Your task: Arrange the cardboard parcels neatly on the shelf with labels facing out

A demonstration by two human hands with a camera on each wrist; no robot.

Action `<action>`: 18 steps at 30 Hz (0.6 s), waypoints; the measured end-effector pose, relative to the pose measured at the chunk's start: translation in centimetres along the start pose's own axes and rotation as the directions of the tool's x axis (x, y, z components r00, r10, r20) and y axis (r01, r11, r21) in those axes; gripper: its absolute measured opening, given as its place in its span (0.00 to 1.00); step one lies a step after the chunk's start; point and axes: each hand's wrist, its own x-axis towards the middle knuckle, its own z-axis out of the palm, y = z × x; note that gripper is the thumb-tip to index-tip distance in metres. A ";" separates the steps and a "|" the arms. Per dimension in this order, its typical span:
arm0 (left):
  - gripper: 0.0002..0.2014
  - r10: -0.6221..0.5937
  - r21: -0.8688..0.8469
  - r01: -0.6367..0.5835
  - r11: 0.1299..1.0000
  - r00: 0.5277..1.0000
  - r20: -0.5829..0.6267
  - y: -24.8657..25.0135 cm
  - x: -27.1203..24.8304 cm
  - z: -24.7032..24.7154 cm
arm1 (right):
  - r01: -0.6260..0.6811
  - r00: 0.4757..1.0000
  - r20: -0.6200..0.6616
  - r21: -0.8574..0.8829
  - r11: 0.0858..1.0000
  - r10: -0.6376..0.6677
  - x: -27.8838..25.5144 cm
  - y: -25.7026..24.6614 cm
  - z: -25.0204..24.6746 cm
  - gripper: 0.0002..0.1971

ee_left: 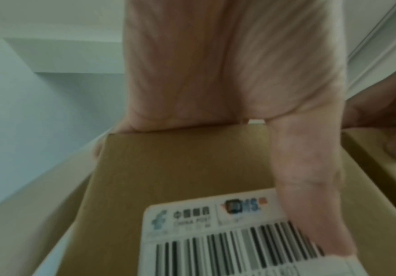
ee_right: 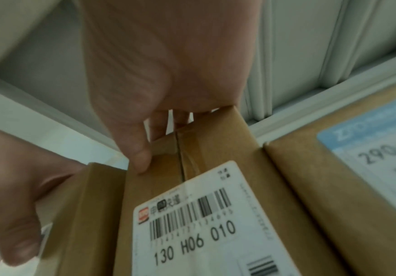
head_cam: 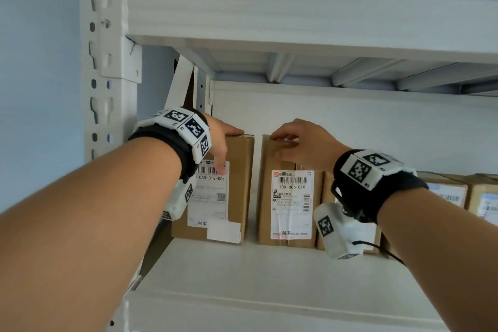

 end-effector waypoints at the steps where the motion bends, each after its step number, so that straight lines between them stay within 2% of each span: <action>1: 0.54 0.007 0.020 -0.007 1.000 1.000 -0.007 0.1 0.4 -0.1 | -0.001 1.000 -0.007 0.030 1.000 0.001 0.1 0.1 0.1 0.15; 7: 0.50 0.048 0.113 -0.040 0.993 0.996 -0.070 0.9 0.8 -0.8 | -0.004 1.000 -0.026 0.054 0.999 0.006 0.5 0.3 0.3 0.12; 10: 0.48 0.059 0.083 -0.053 0.995 0.995 -0.079 0.9 1.2 -1.1 | -0.007 0.999 -0.034 0.047 0.999 0.008 0.5 0.1 0.1 0.12; 18: 0.48 0.081 -0.032 -0.083 0.996 0.995 -0.064 0.0 1.5 -0.6 | -0.051 0.998 0.046 0.130 0.990 0.046 0.4 0.0 -0.4 0.13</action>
